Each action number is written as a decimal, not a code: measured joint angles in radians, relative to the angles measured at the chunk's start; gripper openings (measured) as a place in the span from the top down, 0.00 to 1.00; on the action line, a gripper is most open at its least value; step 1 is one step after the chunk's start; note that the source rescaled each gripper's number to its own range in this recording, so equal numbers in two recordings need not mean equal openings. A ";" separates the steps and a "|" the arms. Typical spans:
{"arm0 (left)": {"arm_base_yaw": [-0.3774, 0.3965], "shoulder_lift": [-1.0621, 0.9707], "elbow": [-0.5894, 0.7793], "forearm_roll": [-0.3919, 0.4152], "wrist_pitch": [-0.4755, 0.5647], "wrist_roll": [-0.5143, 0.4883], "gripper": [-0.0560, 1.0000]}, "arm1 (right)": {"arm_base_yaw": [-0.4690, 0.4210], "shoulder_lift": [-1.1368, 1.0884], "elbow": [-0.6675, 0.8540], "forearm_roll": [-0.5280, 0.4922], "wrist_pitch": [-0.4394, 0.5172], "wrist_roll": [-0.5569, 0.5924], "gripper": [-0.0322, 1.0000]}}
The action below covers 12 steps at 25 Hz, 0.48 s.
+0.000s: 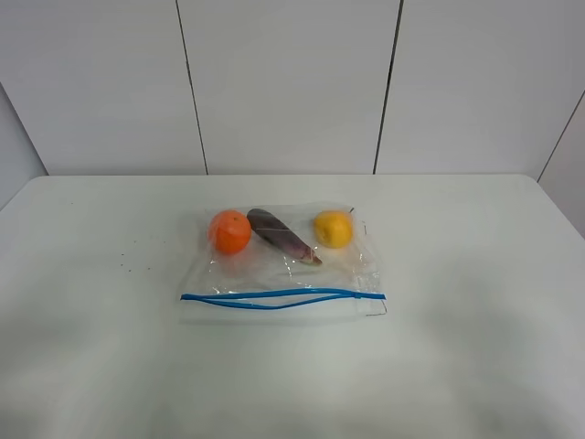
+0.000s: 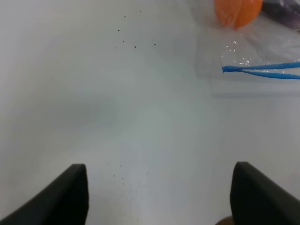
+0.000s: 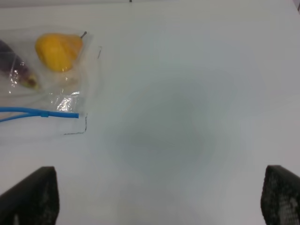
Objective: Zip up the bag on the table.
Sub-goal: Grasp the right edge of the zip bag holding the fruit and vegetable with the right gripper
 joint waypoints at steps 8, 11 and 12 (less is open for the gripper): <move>0.000 0.000 0.000 0.000 0.000 0.000 0.18 | 0.000 0.000 0.000 0.002 -0.001 0.000 0.00; 0.000 0.000 0.000 0.000 0.000 0.000 0.18 | 0.000 0.000 -0.002 -0.003 -0.001 0.000 0.00; 0.000 0.000 0.000 0.000 0.000 0.000 0.18 | 0.000 0.008 -0.006 -0.006 0.000 0.000 0.00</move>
